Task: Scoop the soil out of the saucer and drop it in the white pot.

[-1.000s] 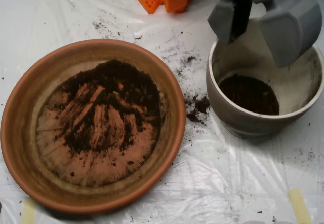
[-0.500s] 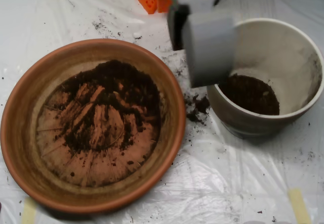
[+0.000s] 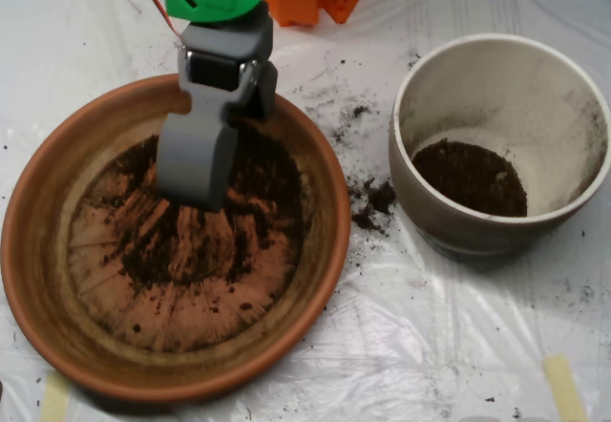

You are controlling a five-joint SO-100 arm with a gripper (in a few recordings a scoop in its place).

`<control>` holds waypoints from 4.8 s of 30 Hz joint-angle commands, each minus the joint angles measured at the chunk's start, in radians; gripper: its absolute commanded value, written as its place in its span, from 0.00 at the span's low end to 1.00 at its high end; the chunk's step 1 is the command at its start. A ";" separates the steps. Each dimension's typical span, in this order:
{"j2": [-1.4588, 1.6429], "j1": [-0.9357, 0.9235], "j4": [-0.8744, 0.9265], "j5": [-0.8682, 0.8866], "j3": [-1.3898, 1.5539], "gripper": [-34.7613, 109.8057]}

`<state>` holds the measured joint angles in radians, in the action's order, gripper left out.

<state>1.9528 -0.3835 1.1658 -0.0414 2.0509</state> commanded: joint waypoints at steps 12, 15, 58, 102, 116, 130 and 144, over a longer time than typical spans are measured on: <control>-0.515 -0.189 -0.074 -0.043 -0.222 0.61; -0.560 -0.202 -0.057 -0.049 -0.293 0.61; -0.689 -0.187 0.023 -0.172 -0.399 0.41; -0.390 -0.172 -0.595 -0.301 -0.176 0.24; 0.230 0.103 -0.417 -0.186 -0.034 0.24; 0.215 0.506 -0.052 -0.184 -0.373 0.24; -0.107 0.850 0.232 -0.305 -0.586 0.55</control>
<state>1.8270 0.4264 1.3514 -0.3283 1.5386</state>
